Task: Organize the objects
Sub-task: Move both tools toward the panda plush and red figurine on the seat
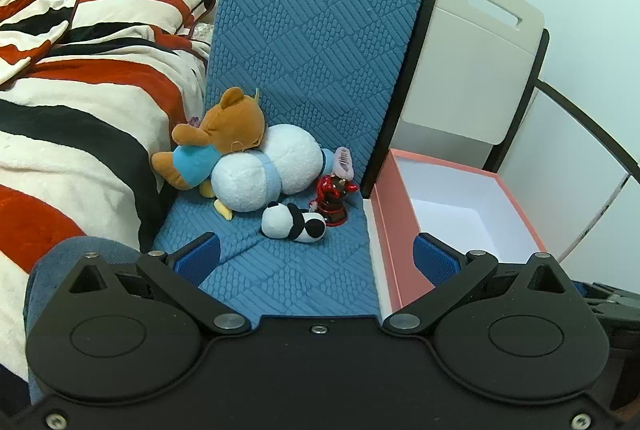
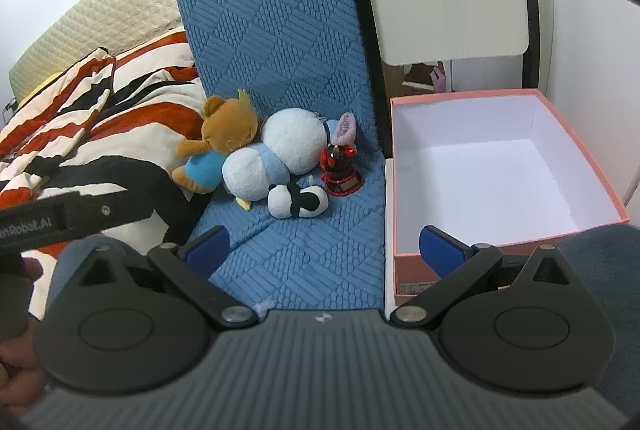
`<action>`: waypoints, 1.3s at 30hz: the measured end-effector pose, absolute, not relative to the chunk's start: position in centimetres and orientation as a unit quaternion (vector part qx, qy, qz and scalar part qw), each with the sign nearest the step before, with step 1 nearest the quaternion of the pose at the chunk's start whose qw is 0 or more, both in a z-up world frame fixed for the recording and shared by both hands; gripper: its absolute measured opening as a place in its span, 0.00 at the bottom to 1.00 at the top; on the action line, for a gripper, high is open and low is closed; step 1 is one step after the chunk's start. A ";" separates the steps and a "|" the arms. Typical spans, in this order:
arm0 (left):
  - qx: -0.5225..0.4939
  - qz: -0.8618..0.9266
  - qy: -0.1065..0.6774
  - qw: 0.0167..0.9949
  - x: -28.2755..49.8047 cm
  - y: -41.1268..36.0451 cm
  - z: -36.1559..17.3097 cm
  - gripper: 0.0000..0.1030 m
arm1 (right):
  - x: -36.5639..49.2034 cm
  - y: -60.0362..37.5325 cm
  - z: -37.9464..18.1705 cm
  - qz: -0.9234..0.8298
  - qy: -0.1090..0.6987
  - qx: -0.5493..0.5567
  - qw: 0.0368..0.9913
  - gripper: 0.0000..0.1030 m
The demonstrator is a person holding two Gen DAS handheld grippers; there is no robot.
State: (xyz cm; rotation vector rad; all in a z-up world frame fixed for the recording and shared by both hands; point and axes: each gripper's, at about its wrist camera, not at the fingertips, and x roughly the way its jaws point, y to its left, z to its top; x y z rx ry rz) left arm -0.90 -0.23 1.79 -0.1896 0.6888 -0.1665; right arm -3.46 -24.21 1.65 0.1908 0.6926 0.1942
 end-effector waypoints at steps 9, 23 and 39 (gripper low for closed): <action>-0.088 -0.071 0.338 0.934 0.4 -0.3 0.8 1.00 | -2.3 -24.5 0.0 0.098 0.349 0.090 0.928 1.00; -0.090 -0.065 0.343 0.933 4.8 -0.9 -3.3 1.00 | 1.5 -23.9 -3.8 0.105 0.339 0.086 0.931 1.00; -0.096 -0.068 0.387 0.914 12.8 -0.9 -7.1 0.99 | 9.3 -25.0 -4.4 0.120 0.312 0.089 0.938 0.93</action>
